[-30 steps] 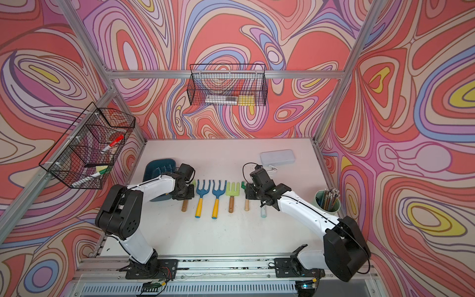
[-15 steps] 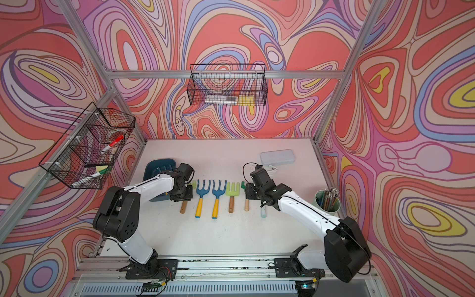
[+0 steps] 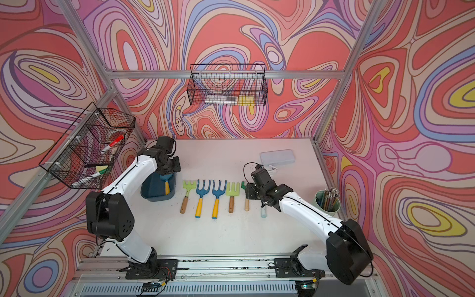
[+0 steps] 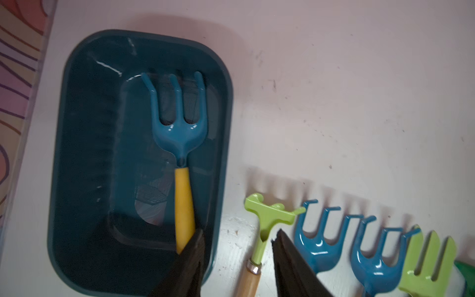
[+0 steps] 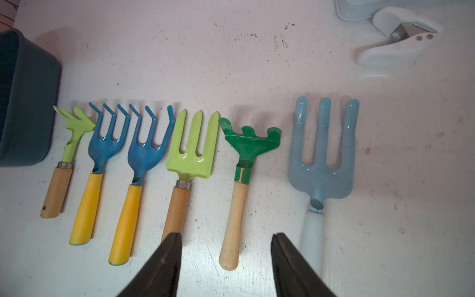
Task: Take the hand rake out of the storage box
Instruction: Move the storage box to the center of the board.
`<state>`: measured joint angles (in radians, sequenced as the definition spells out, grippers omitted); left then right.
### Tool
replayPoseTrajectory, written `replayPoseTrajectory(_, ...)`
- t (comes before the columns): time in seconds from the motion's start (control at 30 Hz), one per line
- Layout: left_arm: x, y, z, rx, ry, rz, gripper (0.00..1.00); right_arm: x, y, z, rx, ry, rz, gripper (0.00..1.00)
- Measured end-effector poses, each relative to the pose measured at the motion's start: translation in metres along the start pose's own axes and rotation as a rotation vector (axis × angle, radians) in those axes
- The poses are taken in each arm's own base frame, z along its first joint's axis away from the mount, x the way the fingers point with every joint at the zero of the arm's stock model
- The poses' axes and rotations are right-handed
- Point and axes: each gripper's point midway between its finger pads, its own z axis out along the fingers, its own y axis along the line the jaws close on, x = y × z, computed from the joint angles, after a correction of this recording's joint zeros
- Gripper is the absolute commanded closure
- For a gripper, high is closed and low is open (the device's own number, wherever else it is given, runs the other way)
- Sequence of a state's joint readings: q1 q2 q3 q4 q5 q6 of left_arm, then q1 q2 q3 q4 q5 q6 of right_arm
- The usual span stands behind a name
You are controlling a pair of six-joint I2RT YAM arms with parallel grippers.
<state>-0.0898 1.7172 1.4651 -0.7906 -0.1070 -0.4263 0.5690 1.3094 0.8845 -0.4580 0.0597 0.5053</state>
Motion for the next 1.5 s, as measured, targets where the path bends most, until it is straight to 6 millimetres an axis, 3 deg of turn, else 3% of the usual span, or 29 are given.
replayPoseTrajectory(0.17,0.007,0.036,0.02,-0.043,0.059,-0.074,0.52,0.001,0.0,0.002,-0.002,0.0,0.0,0.43)
replayPoseTrajectory(0.47,0.043,0.046,0.064,-0.084,0.198,-0.072,0.53,0.005,-0.001,0.008,0.0,0.015,0.0,0.43)
replayPoseTrajectory(0.6,0.049,0.051,0.079,-0.097,0.232,-0.076,0.53,0.006,-0.001,0.008,0.0,0.016,0.0,0.43)
replayPoseTrajectory(1.23,0.055,0.065,0.104,-0.166,0.248,-0.006,0.56,0.008,-0.002,0.013,0.003,0.021,0.0,0.43)
replayPoseTrajectory(1.5,0.052,0.064,0.114,-0.164,0.247,0.011,0.77,0.008,-0.002,0.015,0.003,0.023,0.0,0.43)
